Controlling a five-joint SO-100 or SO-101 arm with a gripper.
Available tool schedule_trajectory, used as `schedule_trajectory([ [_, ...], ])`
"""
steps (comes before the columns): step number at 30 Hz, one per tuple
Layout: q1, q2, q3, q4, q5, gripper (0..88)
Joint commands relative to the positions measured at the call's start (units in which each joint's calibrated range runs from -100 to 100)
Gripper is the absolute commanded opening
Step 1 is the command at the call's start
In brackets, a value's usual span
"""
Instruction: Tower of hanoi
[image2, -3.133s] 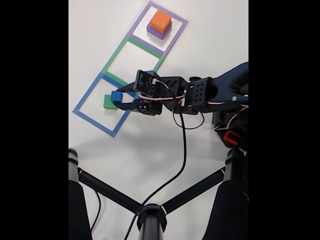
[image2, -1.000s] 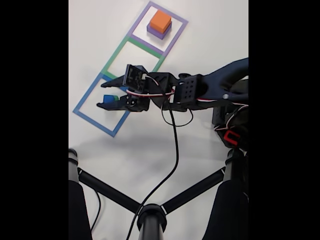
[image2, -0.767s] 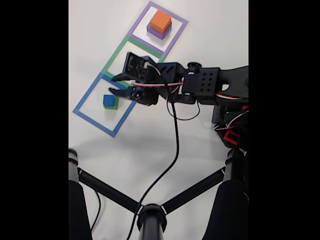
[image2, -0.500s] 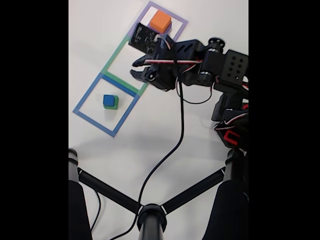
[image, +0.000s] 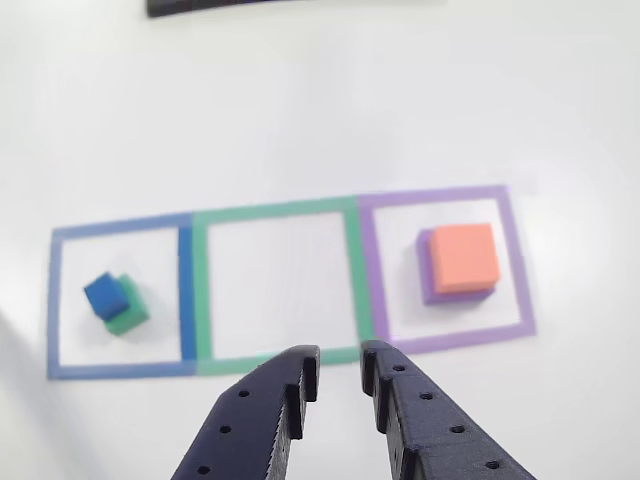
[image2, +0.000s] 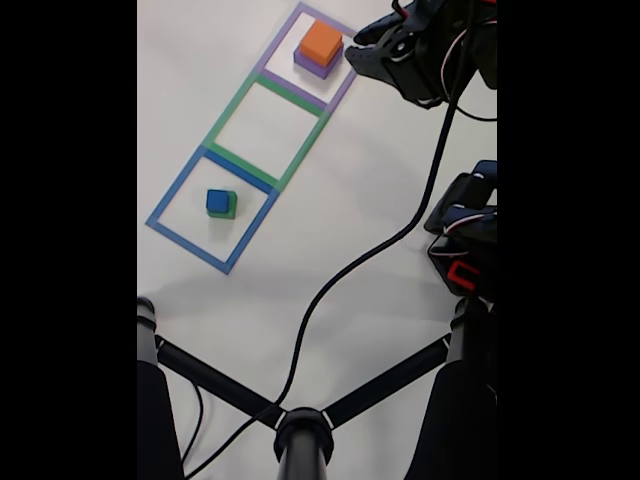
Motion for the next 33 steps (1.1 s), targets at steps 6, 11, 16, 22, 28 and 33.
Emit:
schedule_trajectory([
  [6, 7.9, -0.2, 2.4, -0.9, 0.0, 1.1],
  [11, 13.3, -6.5, 19.8, -11.1, 0.0, 10.4],
  [16, 17.0, -11.5, 36.0, -23.9, 0.0, 18.4],
  [22, 20.2, -13.7, 52.8, -40.8, 0.0, 23.7],
  [28, 23.7, -13.9, 64.0, -52.7, 0.0, 32.0],
  [33, 26.2, -11.3, 74.3, -68.9, 0.0, 42.5],
])
